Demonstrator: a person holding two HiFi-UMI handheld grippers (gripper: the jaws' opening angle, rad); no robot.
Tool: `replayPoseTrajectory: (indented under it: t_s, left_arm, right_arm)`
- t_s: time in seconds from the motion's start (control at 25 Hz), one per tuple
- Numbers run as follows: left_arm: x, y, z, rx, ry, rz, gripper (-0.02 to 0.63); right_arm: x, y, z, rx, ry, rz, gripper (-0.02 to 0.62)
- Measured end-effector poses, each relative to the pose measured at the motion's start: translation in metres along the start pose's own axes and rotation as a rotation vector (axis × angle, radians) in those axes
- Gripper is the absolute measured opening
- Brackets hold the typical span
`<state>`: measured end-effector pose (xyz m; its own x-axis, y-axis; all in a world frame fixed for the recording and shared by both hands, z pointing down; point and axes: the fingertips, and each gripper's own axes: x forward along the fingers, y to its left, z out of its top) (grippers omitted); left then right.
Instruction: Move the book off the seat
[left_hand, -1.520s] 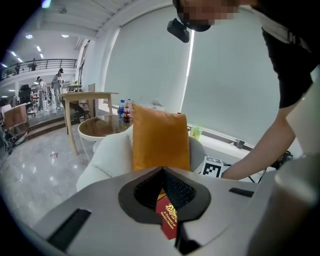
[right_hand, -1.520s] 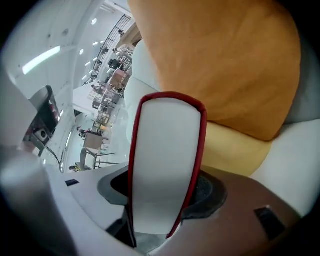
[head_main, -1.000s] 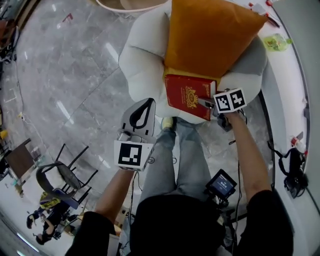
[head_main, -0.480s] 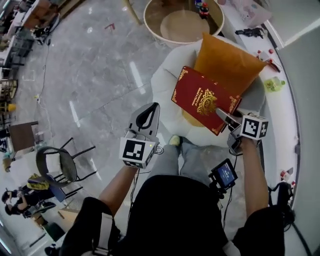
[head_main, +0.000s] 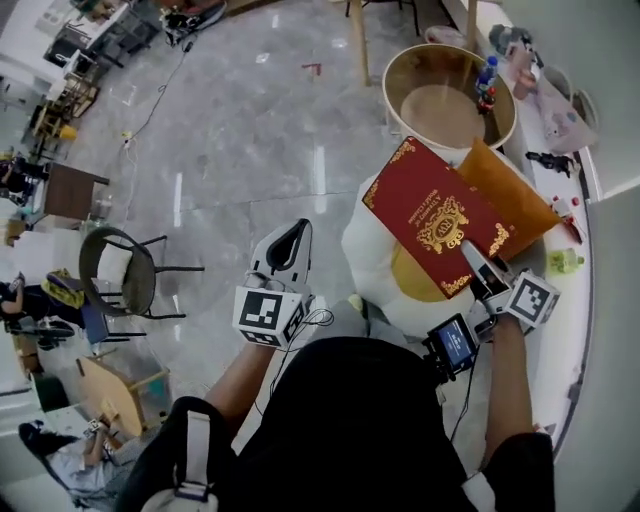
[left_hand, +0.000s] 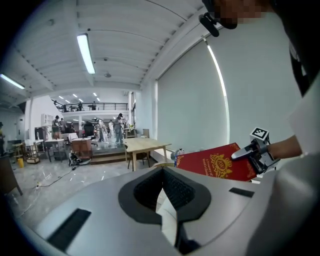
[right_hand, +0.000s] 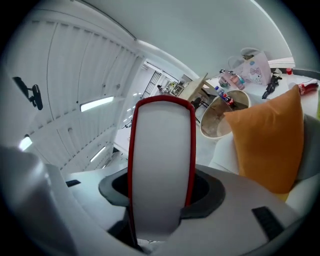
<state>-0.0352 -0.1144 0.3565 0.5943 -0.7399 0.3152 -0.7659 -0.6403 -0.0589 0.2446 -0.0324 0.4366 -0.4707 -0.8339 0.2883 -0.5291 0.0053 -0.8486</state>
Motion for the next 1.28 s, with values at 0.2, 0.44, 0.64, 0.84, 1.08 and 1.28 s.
replayPoseTrajectory:
  t_s: [0.2,0.44,0.64,0.84,1.08,1.28]
  left_arm:
    - [-0.029,0.029,0.012,0.001,-0.021,0.085,0.011]
    - [-0.049,0.054,0.021,-0.033,-0.052,0.149,0.011]
    - [-0.058,0.096,0.018,-0.040,-0.072,0.155,0.011]
    - [-0.049,0.144,0.012,-0.059,-0.083,0.115,0.011]
    - [-0.027,0.204,0.014,-0.058,-0.109,0.062,0.011]
    - [-0.009,0.262,0.010,-0.070,-0.116,0.015,0.011]
  right_arm:
    - [0.033,0.043,0.006,0.009,-0.005,0.096,0.242]
    - [0.063,0.072,0.006,-0.014,0.015,0.160,0.241]
    - [0.099,0.105,0.000,-0.052,0.011,0.173,0.241]
    - [0.138,0.131,-0.009,-0.053,-0.027,0.132,0.241]
    - [0.182,0.152,-0.010,-0.033,-0.086,0.093,0.241]
    - [0.232,0.168,-0.007,-0.005,-0.151,0.067,0.241]
